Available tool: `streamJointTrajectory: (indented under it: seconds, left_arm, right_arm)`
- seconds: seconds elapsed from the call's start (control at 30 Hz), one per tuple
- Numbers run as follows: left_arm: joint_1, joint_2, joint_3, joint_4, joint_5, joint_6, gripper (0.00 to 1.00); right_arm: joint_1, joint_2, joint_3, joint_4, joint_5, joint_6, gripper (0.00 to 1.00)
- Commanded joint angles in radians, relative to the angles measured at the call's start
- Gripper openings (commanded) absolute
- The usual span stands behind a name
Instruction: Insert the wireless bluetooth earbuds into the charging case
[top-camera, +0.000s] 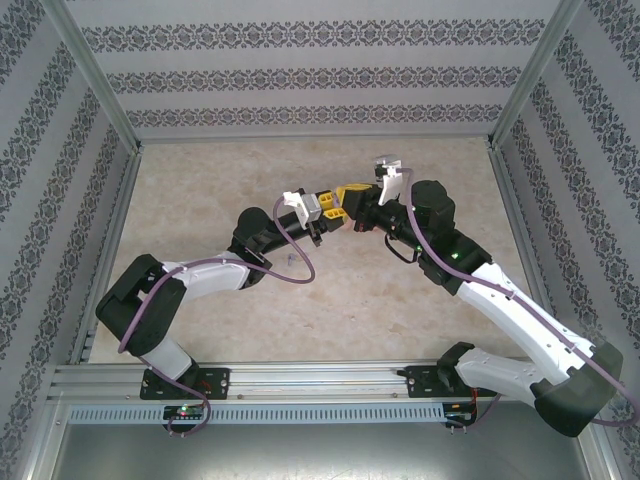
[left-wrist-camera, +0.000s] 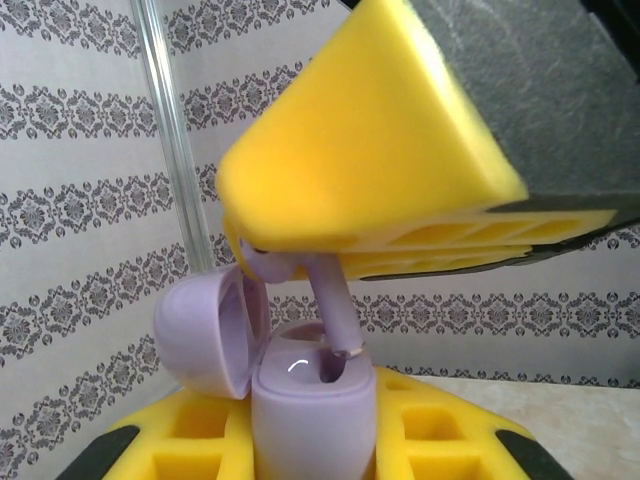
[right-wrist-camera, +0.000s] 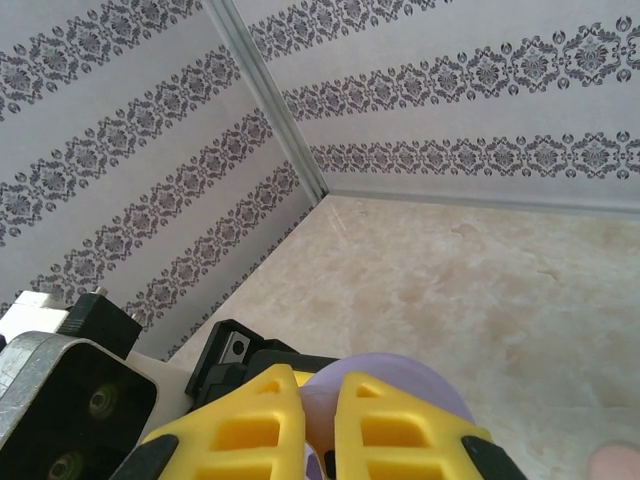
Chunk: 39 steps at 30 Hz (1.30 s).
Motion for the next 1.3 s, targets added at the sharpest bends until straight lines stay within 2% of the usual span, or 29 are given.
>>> streamJointTrajectory:
  seconds: [0.0, 0.47, 0.87, 1.07, 1.2, 1.27]
  left_arm:
    - [-0.011, -0.036, 0.003, 0.005, 0.033, 0.019, 0.0]
    - [-0.011, -0.048, 0.015, -0.007, 0.044, 0.014, 0.0]
    - [-0.011, -0.073, 0.021, -0.006, 0.057, 0.006, 0.0]
    - [-0.011, -0.074, 0.029, -0.009, 0.057, 0.0, 0.0]
    - [-0.011, -0.074, 0.032, -0.018, 0.042, -0.007, 0.0]
    - [-0.011, -0.073, 0.03, -0.016, 0.04, -0.01, 0.0]
  right_arm:
    - [-0.014, -0.021, -0.023, 0.028, -0.009, -0.003, 0.11]
    - [-0.026, -0.014, -0.044, 0.025, -0.017, -0.007, 0.09]
    - [-0.026, -0.025, -0.098, 0.014, -0.033, -0.082, 0.07]
    - [-0.026, -0.017, -0.092, -0.001, -0.119, -0.117, 0.07]
    - [-0.027, -0.009, -0.081, -0.019, -0.13, -0.127, 0.1]
    - [-0.026, -0.008, -0.076, -0.023, -0.116, -0.124, 0.18]
